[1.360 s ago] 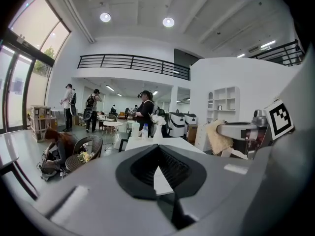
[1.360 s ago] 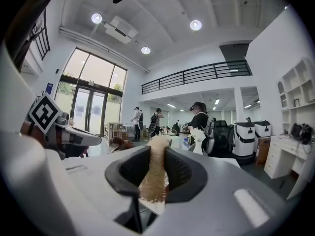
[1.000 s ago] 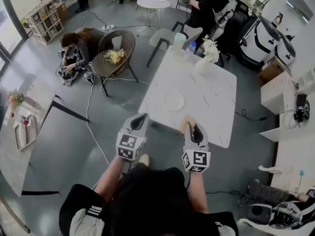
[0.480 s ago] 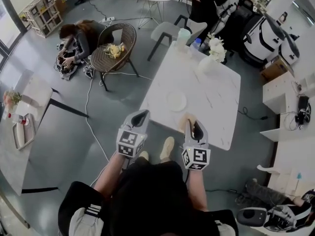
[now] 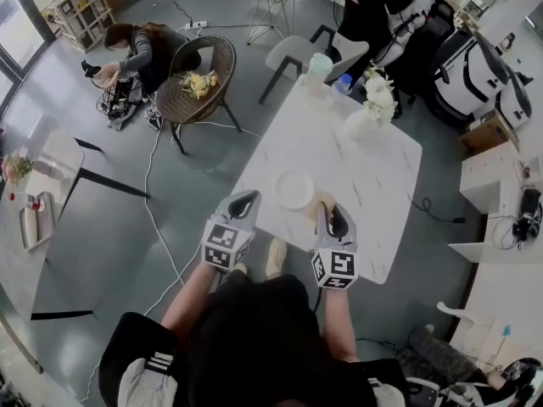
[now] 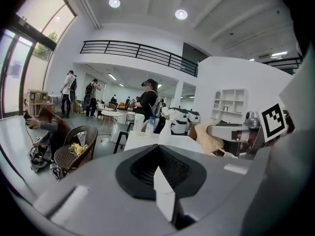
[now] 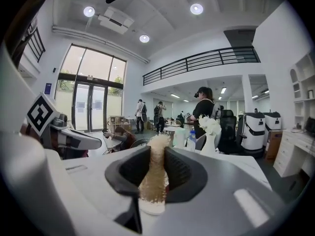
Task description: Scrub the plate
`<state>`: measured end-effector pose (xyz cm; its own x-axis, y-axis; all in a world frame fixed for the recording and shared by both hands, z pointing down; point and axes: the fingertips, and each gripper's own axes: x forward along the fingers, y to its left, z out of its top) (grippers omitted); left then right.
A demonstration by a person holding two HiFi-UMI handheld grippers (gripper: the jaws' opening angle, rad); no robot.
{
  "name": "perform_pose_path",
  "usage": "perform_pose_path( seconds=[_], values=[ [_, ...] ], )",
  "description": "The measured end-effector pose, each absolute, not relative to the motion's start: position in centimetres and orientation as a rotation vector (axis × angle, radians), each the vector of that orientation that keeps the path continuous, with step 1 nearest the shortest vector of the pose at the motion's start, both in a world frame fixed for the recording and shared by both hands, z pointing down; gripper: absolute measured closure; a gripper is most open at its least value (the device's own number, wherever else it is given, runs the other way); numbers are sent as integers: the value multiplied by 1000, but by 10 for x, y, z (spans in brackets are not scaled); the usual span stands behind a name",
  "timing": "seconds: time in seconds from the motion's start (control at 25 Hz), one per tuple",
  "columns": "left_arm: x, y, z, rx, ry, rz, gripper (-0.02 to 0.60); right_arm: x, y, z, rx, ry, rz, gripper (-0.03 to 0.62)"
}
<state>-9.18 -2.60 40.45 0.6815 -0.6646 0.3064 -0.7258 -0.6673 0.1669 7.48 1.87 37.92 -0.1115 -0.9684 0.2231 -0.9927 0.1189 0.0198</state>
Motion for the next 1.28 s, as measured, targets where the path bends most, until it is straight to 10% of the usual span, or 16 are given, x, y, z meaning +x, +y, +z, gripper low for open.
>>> perform_pose_path(
  seconds=[1.28],
  values=[
    [-23, -94, 603, 2168, -1142, 616, 574, 113, -91, 553, 1523, -2274, 527, 503]
  ],
)
